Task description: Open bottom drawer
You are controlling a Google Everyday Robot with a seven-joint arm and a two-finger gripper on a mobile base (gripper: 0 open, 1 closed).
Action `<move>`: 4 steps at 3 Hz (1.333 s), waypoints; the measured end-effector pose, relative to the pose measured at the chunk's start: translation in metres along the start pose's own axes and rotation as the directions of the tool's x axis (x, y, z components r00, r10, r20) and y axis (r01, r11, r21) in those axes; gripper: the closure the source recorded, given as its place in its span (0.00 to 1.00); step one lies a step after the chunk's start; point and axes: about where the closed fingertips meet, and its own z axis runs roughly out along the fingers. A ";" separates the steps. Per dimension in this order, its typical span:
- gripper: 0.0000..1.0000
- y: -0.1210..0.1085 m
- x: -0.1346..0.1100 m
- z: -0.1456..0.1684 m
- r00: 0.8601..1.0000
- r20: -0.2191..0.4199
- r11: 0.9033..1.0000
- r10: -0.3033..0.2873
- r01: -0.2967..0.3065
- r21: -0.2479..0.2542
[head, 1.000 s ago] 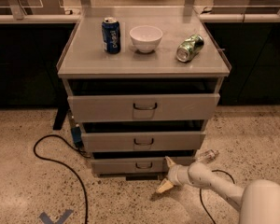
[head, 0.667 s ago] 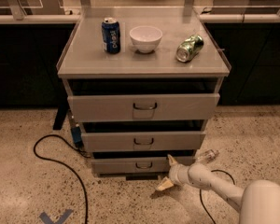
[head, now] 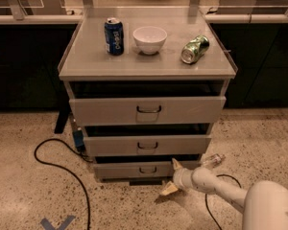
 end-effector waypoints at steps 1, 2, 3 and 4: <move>0.00 -0.012 -0.025 0.003 0.992 -0.088 0.996 -0.090 0.091 0.003; 0.00 0.002 -0.031 0.013 0.984 -0.137 0.993 -0.117 0.116 -0.017; 0.00 -0.002 -0.009 0.031 0.986 -0.147 0.997 -0.082 0.080 -0.016; 0.00 -0.027 -0.010 0.031 0.986 -0.146 0.996 -0.079 0.083 0.026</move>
Offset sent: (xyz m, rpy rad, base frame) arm 0.0143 0.0104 0.0147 -0.1030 -0.0185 0.0314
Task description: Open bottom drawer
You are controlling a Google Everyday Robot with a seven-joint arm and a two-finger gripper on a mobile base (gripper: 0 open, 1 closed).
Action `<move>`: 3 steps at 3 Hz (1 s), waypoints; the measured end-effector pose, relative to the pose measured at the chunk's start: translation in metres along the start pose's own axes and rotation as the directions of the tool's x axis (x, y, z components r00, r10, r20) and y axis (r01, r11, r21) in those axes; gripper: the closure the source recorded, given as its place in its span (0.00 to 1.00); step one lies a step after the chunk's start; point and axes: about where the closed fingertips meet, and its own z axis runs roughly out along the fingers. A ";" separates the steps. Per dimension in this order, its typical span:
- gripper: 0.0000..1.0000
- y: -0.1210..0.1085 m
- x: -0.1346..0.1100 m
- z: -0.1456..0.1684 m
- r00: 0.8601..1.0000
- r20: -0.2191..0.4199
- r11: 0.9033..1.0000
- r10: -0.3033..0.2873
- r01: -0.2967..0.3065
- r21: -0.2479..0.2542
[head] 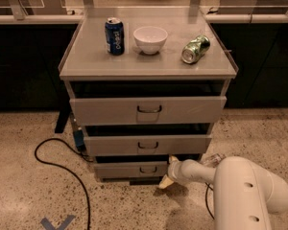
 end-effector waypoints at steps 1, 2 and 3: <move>0.00 -0.025 0.007 0.020 1.000 -0.022 1.000 0.013 -0.012 0.010; 0.00 -0.025 0.007 0.020 1.000 -0.022 1.000 0.013 -0.012 0.010; 0.00 -0.009 0.038 0.043 0.994 -0.071 0.996 0.079 -0.081 -0.024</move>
Offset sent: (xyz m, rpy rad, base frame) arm 0.0565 -0.0103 -0.0518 -0.0425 0.0843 -0.0457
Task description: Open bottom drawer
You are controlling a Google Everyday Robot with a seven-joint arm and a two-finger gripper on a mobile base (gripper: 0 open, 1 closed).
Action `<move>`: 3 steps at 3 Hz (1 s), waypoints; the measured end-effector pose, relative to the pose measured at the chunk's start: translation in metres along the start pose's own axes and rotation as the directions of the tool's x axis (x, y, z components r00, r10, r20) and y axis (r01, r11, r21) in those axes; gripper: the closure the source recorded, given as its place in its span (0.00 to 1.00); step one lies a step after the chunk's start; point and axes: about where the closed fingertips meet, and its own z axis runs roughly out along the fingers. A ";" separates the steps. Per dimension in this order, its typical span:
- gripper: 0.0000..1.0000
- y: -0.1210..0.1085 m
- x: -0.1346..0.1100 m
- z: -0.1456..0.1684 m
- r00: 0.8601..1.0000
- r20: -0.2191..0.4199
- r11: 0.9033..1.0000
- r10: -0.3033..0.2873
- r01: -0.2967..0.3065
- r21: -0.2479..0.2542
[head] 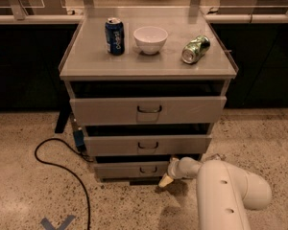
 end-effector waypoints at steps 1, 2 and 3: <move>0.00 0.000 0.001 -0.002 1.000 -0.005 1.000 0.006 -0.006 -0.002; 0.19 0.000 0.001 -0.002 1.000 -0.005 1.000 0.006 -0.006 -0.002; 0.42 0.000 0.001 -0.002 1.000 -0.005 1.000 0.006 -0.006 -0.002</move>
Offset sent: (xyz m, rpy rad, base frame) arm -0.0015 -0.0018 0.0009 -0.0009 0.0060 -0.0053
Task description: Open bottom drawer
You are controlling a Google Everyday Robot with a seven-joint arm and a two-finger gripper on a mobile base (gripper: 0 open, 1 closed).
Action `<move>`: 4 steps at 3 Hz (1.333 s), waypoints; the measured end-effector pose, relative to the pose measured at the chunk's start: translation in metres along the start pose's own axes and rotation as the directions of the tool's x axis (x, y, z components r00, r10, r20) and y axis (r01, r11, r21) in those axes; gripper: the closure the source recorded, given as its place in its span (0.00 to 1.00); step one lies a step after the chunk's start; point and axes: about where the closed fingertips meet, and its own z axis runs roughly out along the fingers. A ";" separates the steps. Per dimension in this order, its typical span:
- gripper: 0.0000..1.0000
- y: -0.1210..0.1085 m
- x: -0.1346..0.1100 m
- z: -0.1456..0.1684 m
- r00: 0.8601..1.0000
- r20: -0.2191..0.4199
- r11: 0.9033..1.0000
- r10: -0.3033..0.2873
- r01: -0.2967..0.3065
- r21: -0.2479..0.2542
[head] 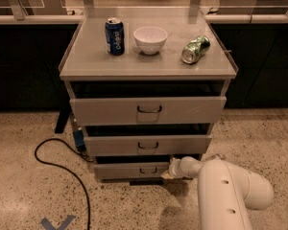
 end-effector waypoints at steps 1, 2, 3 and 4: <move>0.64 0.000 0.000 0.000 1.000 0.000 1.000 0.000 0.000 0.000; 0.89 0.000 0.000 0.000 1.000 0.000 1.000 0.000 0.000 0.000; 1.00 -0.002 -0.004 -0.008 1.000 0.000 1.000 0.000 0.000 0.000; 1.00 -0.004 -0.007 -0.012 1.000 0.000 1.000 0.000 0.000 0.000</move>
Offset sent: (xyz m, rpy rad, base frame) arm 0.0000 0.0000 0.0000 0.0000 0.0000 0.0000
